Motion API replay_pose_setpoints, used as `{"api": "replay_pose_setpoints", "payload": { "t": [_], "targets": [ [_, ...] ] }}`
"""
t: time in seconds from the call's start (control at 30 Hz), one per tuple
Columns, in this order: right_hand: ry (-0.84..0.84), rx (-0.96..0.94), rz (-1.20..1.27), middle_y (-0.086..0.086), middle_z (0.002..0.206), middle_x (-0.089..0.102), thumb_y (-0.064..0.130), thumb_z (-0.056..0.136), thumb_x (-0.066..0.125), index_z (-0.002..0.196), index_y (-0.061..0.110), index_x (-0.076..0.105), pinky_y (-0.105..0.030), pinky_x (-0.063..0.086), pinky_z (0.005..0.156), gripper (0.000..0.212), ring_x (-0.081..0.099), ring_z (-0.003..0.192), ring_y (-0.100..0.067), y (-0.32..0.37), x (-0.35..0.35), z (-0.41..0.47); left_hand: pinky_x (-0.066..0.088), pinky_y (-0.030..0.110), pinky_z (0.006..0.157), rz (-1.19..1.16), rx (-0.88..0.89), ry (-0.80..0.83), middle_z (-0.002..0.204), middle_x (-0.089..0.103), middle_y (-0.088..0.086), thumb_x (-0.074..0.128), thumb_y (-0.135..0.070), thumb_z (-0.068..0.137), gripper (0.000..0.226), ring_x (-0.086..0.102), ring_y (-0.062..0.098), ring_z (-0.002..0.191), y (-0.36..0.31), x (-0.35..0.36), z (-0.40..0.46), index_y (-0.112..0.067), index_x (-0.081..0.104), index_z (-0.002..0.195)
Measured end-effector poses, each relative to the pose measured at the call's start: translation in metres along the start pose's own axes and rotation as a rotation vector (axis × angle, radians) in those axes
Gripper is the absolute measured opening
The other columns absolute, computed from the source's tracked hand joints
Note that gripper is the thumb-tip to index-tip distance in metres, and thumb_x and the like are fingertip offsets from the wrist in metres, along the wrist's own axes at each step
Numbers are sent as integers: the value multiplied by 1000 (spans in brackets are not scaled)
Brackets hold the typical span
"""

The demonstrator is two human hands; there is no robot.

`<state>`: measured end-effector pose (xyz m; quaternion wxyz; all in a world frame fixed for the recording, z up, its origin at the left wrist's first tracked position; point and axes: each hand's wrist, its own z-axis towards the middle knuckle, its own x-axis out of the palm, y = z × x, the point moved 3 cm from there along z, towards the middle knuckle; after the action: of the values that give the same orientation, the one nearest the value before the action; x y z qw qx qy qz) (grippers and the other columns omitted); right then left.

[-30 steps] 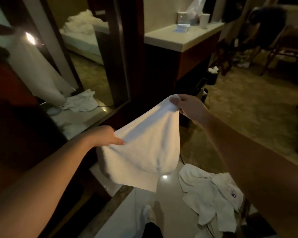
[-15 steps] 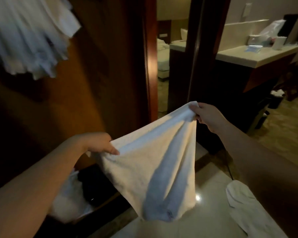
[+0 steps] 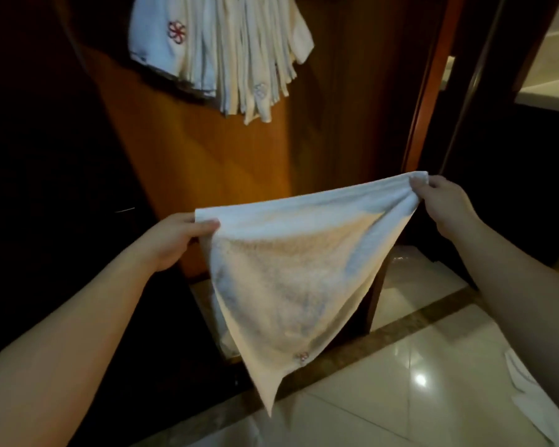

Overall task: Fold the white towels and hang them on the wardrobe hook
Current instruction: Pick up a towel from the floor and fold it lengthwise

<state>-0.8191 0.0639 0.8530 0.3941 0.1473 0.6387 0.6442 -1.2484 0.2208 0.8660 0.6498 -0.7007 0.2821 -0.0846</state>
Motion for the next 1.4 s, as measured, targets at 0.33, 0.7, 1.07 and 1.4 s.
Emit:
{"api": "replay_pose_setpoints", "payload": {
  "t": [0.33, 0.7, 1.07, 1.4],
  "targets": [
    [76, -48, 183, -5, 105, 76, 35, 99, 56, 109, 19, 72, -48, 56, 94, 25, 73, 98, -22, 48, 60, -63, 54, 46, 79, -738, -127, -267, 118, 71, 17, 54, -35, 101, 35, 72, 33, 100, 27, -23, -48, -5, 63, 116],
    [212, 411, 574, -9, 100, 76, 26, 102, 58, 115, 9, 66, -38, 59, 80, 22, 73, 90, -22, 32, 153, -199, 57, 44, 87, -877, -207, -422, 100, 76, 13, 58, -32, 100, 29, 74, 26, 88, 61, 46, -118, -6, 70, 101],
    [305, -120, 125, 10, 86, 72, 46, 104, 43, 102, 34, 69, -12, 52, 63, 29, 65, 82, 3, 86, 177, -277, 57, 42, 92, -331, 121, -355, 98, 75, -1, 45, -44, 103, 24, 72, 12, 95, 30, 104, -168, -33, 66, 104],
    [481, -321, 145, 13, 103, 68, 30, 104, 50, 126, 38, 55, -11, 51, 77, 24, 63, 97, 5, 89, 154, -275, 47, 4, 83, -363, 198, 11, 135, 58, -11, 18, -57, 95, 71, 57, -14, 111, 4, 105, -172, -18, 47, 147]
  ]
}}
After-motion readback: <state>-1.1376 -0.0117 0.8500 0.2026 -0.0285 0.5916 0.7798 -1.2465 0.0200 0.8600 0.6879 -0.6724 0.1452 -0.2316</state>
